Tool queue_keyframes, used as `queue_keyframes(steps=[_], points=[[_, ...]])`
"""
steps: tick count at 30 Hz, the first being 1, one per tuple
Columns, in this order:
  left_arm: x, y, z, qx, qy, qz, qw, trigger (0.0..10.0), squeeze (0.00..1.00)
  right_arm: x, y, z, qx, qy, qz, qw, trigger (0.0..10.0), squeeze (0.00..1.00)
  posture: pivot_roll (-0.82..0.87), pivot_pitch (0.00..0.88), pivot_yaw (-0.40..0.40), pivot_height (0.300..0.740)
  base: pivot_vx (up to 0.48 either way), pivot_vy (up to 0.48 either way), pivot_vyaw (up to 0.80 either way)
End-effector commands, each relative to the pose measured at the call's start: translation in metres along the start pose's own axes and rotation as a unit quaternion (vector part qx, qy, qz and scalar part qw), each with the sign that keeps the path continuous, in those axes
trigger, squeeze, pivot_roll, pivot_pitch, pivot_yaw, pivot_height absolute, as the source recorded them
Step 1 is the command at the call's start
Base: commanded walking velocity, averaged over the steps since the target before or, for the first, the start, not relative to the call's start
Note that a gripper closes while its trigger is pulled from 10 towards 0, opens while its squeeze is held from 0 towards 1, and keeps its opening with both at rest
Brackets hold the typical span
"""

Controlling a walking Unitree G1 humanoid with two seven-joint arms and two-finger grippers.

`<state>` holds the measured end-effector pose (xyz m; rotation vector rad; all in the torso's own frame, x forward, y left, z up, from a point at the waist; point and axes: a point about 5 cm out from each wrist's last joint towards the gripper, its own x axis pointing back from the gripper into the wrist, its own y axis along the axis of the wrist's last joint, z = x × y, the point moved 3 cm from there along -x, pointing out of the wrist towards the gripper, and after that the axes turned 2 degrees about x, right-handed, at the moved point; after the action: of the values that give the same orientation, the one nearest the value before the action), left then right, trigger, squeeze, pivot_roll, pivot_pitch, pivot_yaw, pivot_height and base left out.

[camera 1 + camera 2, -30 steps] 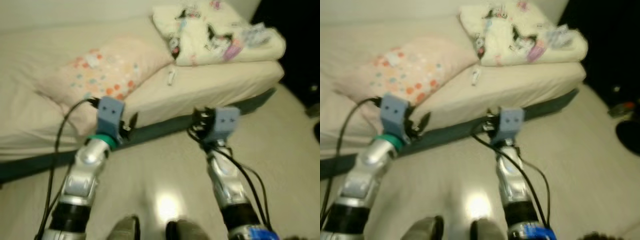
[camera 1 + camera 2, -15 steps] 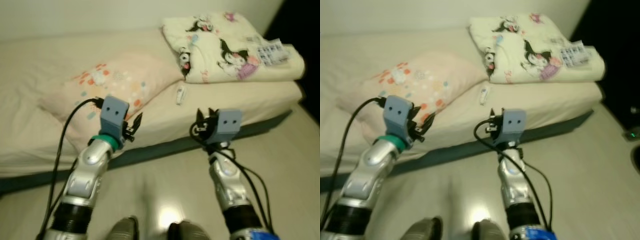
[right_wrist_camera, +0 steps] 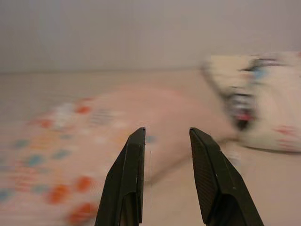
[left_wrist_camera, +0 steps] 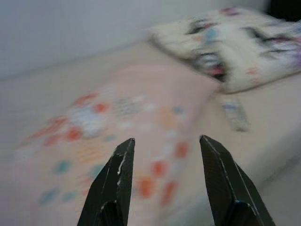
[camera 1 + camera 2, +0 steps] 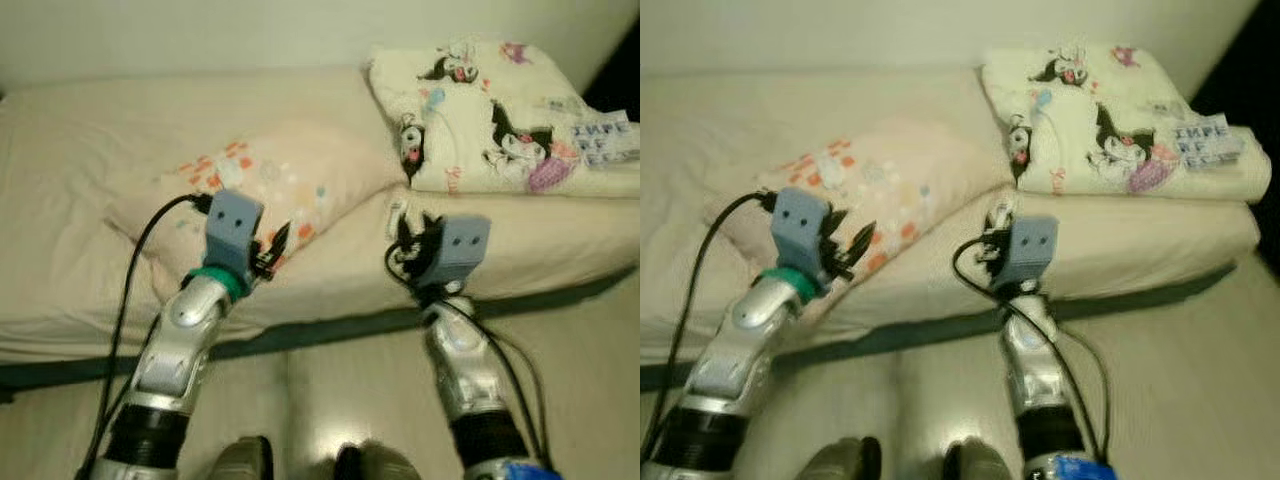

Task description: Clean up the room

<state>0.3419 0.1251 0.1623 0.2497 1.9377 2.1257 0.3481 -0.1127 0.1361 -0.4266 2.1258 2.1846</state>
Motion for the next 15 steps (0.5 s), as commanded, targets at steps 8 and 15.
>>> queue_keyframes(steps=[8,15], points=[[0.0008,-0.0071,-0.0052,0.006,-0.006,0.011,1.000,10.0,0.00,0.0046,-0.0022,-0.0028,-0.015,0.008,0.003,1.000,10.0,0.00,0.00,0.122,0.034,0.740,0.349,0.000,0.09],[0.0003,-0.0071,-0.0053,0.006,-0.006,0.012,1.000,10.0,0.00,0.0050,-0.0009,-0.0004,-0.021,0.012,0.000,1.000,10.0,0.00,-0.01,0.125,0.034,0.740,0.347,0.000,0.20]])
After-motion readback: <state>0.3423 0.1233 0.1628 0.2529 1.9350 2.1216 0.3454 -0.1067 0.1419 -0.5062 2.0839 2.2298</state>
